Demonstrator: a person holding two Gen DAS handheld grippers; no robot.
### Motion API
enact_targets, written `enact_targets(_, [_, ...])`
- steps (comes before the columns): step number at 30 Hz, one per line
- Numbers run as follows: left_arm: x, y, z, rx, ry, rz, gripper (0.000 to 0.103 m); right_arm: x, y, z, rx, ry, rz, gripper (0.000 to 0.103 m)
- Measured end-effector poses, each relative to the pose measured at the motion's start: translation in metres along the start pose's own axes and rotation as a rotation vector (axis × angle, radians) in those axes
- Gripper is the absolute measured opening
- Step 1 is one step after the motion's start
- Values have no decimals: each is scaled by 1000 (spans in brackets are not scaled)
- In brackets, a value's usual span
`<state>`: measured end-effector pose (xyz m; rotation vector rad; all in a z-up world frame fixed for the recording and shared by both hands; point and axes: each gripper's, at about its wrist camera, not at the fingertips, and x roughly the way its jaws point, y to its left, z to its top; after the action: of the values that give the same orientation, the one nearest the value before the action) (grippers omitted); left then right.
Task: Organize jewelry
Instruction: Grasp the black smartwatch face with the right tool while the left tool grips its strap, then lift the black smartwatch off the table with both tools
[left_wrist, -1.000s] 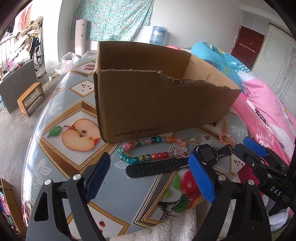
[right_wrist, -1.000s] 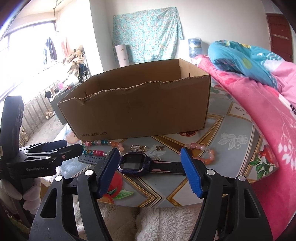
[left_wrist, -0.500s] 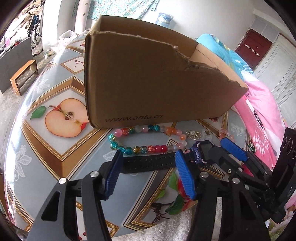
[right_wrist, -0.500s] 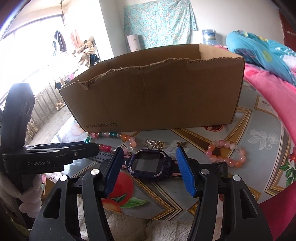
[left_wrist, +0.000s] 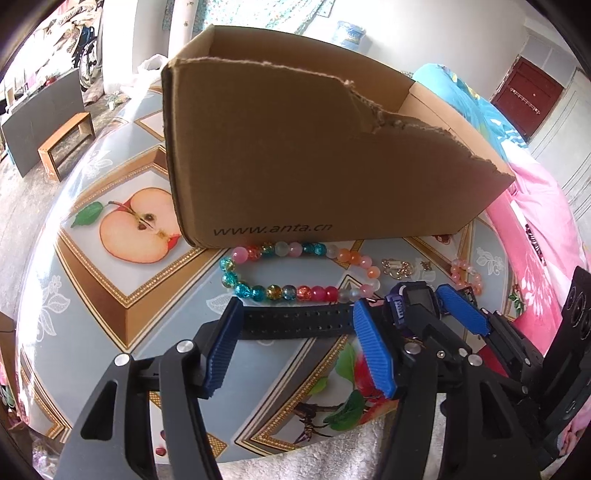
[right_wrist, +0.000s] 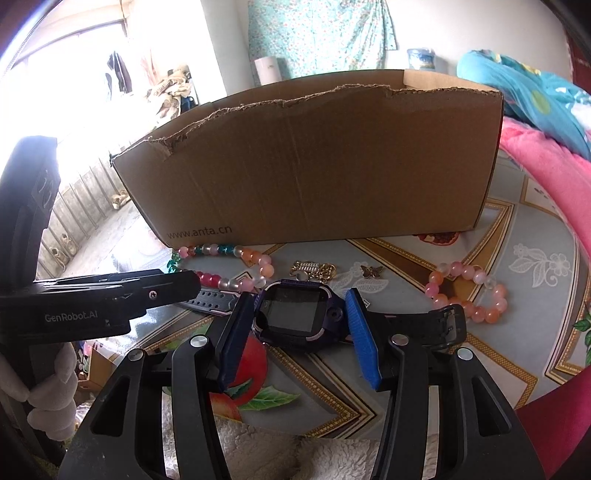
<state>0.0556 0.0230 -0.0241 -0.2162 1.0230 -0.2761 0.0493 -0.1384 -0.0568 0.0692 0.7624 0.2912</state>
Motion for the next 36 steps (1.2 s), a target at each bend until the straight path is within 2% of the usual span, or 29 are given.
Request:
enact_targets(5, [-1,0,-5,-45,24,-158,60,-1,-1,-2,8,2,24,48])
enact_targets(8, [-7,-2,-7,-21,-8,-115,61,-1,3,-3,-11,2,10,48])
enact_targets(11, [-15,3,-7,1,-58,6,61,2,10,-6,-36,-2,-11,48])
enact_targets(13, [-11,7,-5,16,-44,80,62,2,11,-7,-41,-6,-18,48])
enact_targets(14, [-7,11,-5,14,-24,93,63,2,12,-8,-43,-8,-21,48])
enact_targets(17, [-3,11,-7,33,-41,103,65,3,14,-8,-56,-7,-34,48])
enact_targets(21, [-2,6,-7,36,-28,10,67,10,23,-8,-61,-3,-42,48])
enact_targets(23, [-1,9,-5,-3,-7,-106,67,11,26,-9,-63,-3,-42,48])
enact_targets(25, [0,12,-5,-45,7,-188,67,11,27,-9,-68,-3,-44,48])
enact_targets(30, [0,15,-7,-79,-10,-221,67,12,25,-10,-84,0,-46,48])
enact_targets(32, [0,18,-7,-91,-14,-222,62,12,25,-11,-91,0,-46,48])
enact_targets(36, [3,20,-5,-115,-19,-251,61,13,26,-12,-99,-2,-47,49])
